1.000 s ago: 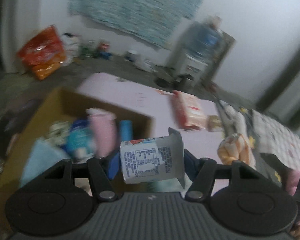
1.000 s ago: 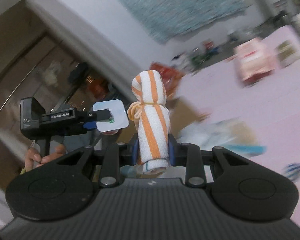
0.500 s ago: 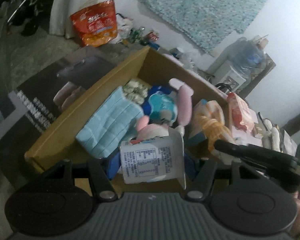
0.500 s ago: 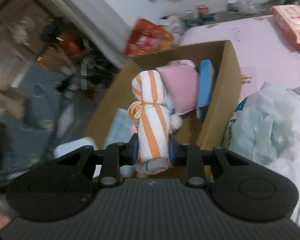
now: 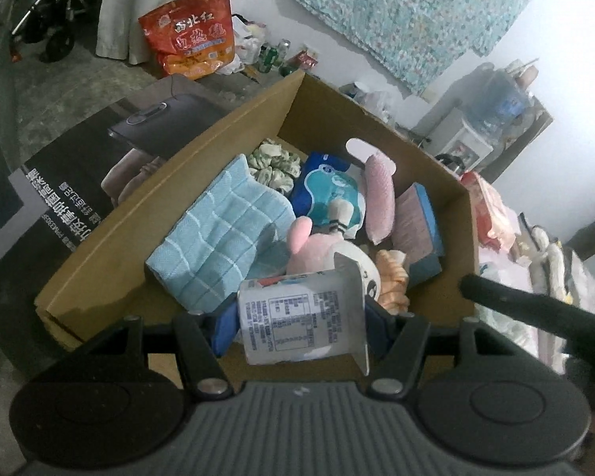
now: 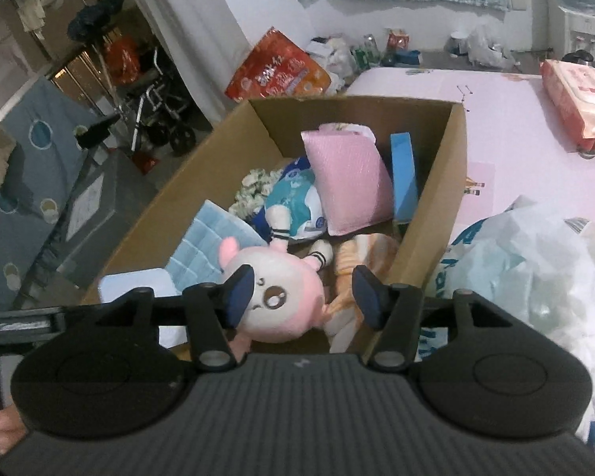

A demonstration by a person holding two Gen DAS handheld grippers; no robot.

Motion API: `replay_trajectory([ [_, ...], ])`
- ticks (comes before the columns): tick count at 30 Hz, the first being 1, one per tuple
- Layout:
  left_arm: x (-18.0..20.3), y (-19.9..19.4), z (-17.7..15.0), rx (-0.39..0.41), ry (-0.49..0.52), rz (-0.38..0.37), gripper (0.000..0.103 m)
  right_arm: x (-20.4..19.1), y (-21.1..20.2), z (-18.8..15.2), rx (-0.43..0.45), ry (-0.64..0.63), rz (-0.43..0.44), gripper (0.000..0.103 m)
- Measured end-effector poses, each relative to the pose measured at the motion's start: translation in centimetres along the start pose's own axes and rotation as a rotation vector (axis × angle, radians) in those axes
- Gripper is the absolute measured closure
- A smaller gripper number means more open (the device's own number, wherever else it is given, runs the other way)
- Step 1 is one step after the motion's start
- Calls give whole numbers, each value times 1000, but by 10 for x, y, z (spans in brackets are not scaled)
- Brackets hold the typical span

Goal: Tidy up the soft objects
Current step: 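Carry yogurt cup and striped towel over the box and open both grippers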

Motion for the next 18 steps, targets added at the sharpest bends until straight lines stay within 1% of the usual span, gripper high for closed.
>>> replay_trajectory([
  [3, 0, 5, 1, -31, 7, 1, 39, 7, -21, -2, 9, 24, 56, 47],
  [6, -5, 14, 1, -74, -9, -16, 38, 14, -41, -8, 20, 47, 112, 44],
  [8, -8, 20, 1, -102, -18, -3, 38, 16, -50, -13, 26, 54, 129, 42],
  [13, -15, 30, 5, -135, 17, 87, 38, 28, -63, -23, 21, 79, 148, 40],
  [16, -20, 33, 6, -154, 60, 169, 38, 35, -66, -25, 20, 89, 150, 39],
  [18, -21, 36, 6, -168, 106, 233, 38, 40, -67, -25, 22, 97, 149, 38],
])
Point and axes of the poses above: each gripper's, at about its wrist camera, not at the fingertips, and y roughly the way its jaws point, x to its right, z to its top, the point moved 3 cm from there along y, roughly the way its jaws point, and after that the axes turned 8 degrees about y, right-handed, at the moved point
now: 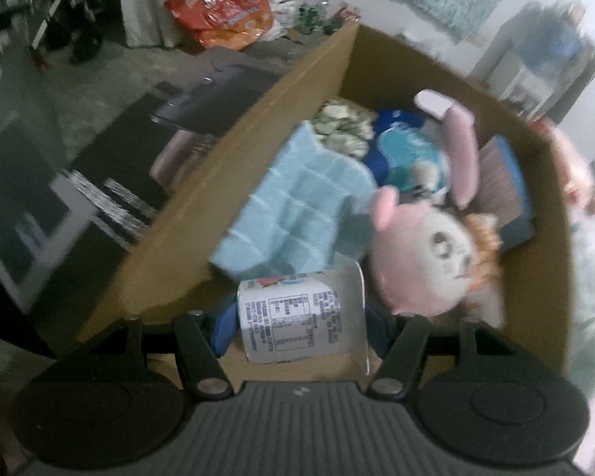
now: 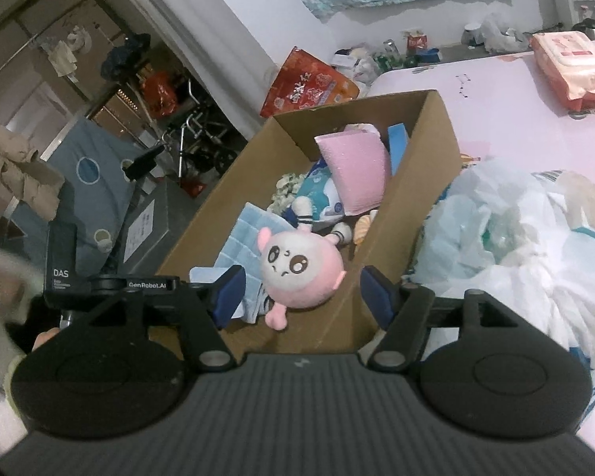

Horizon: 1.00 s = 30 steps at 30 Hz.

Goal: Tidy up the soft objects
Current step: 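Carry yogurt cup and striped towel over the box and open both grippers, then move the left gripper over the clear snack bag while the right approaches the gold packet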

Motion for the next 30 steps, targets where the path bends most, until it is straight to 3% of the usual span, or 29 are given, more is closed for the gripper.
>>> replay_trajectory([
  [5, 1, 16, 0, -64, 95, 127, 38, 7, 4, 0, -7, 14, 13, 36],
  [8, 3, 16, 2, -45, 134, 191, 41, 9, 6, -2, -15, 15, 24, 35],
  [13, 5, 10, 5, -30, 158, 226, 37, 13, 1, -2, -9, 11, 26, 34],
  [22, 29, -29, 6, 73, 137, 163, 21, 38, -31, 0, 52, 42, 43, 29],
  [30, 118, -74, 14, 231, 302, 60, 11, 101, -94, 5, 169, 114, -32, 26],
])
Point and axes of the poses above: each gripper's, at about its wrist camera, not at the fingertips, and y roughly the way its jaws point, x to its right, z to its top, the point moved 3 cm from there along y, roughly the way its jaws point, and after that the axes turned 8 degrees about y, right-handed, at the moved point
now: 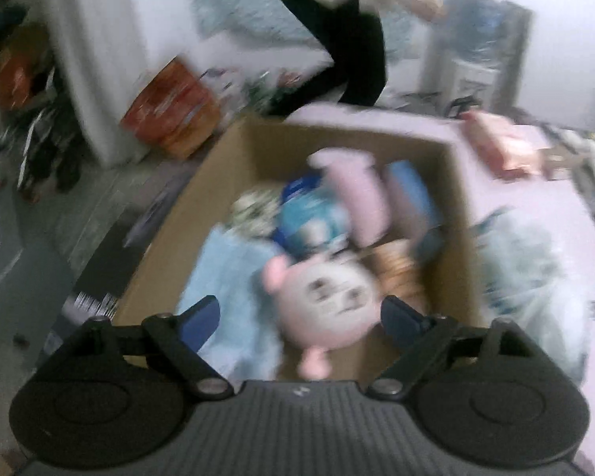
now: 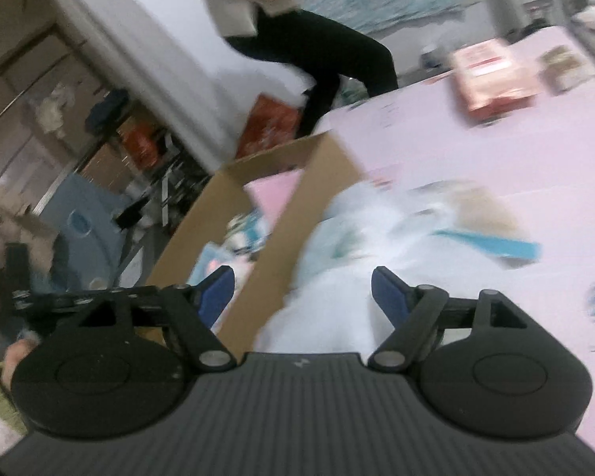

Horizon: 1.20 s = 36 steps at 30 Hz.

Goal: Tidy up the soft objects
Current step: 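Move the left gripper over the clear snack bag while the right approaches the gold packet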

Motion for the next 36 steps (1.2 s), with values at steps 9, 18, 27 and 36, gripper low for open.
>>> replay_trajectory([
  [9, 118, -1, 52, 74, 170, -165, 9, 83, -59, 28, 133, 111, -108, 26],
  [18, 212, 56, 92, -51, 213, -304, 9, 129, -28, 16, 61, 145, -90, 27],
  [27, 255, 151, 119, -343, 73, -383, 11, 145, 26, 28, 68, 102, -82, 51],
  [36, 269, 205, 118, -490, 8, -367, 11, 163, 61, 26, -6, 102, -57, 60],
])
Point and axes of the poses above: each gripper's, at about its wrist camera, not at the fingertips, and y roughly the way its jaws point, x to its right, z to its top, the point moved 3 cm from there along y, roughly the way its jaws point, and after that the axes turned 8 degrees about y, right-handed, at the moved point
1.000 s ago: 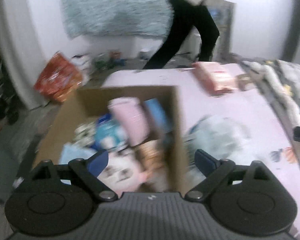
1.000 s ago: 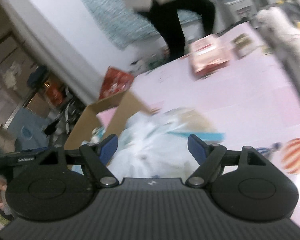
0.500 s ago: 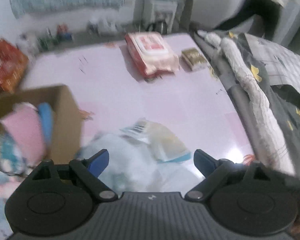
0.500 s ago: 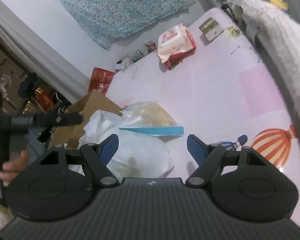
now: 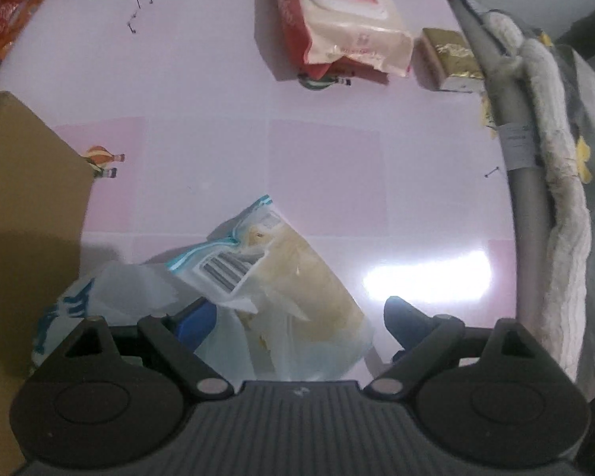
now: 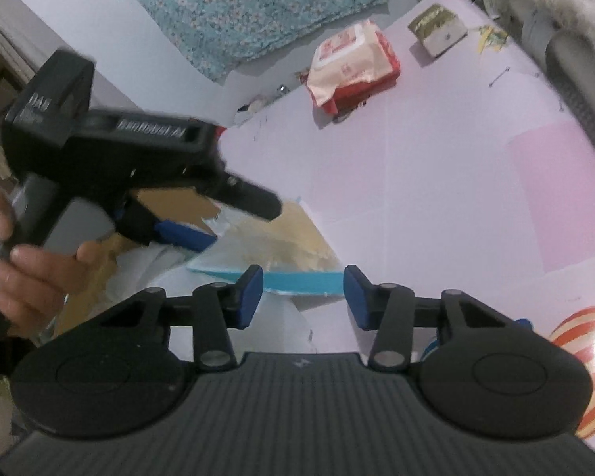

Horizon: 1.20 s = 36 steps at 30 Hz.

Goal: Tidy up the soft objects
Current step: 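Move the left gripper over the clear snack bag while the right approaches the gold packet, then grasp the gold LOVE tissue packet with the right gripper and lift it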

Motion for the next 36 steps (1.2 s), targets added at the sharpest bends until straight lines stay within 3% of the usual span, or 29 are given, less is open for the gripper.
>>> replay_trajectory([
  [3, 1, 9, 3, -15, -8, 10, 12, 4, 8, -7, -29, -7, -1, 61],
  [5, 2, 15, 4, -20, 4, 30, 19, 7, 12, -10, -40, -4, -3, 62],
  [6, 3, 18, 4, -21, 11, 42, 30, 8, 13, -11, -43, -2, -3, 62],
  [8, 4, 19, 3, -16, 23, 36, 34, 11, 11, -11, -41, 1, -4, 62],
  [12, 8, 16, 1, 23, 61, 41, 40, 17, -6, -6, -6, -12, -36, 62],
  [16, 10, 6, -1, 72, 76, 16, 60, 22, -33, 8, 64, -42, -94, 61],
  [22, 4, -18, -1, 159, 65, -62, 64, 22, -64, 63, 203, -88, -168, 60],
  [25, -1, -30, -1, 194, 56, -120, 64, 24, -60, 96, 244, -108, -181, 57],
  [29, -11, -39, -3, 216, 28, -210, 64, 31, -32, 141, 254, -138, -197, 53],
  [36, -29, -36, -3, 225, -23, -215, 64, 43, 39, 210, 274, -257, -288, 37],
])
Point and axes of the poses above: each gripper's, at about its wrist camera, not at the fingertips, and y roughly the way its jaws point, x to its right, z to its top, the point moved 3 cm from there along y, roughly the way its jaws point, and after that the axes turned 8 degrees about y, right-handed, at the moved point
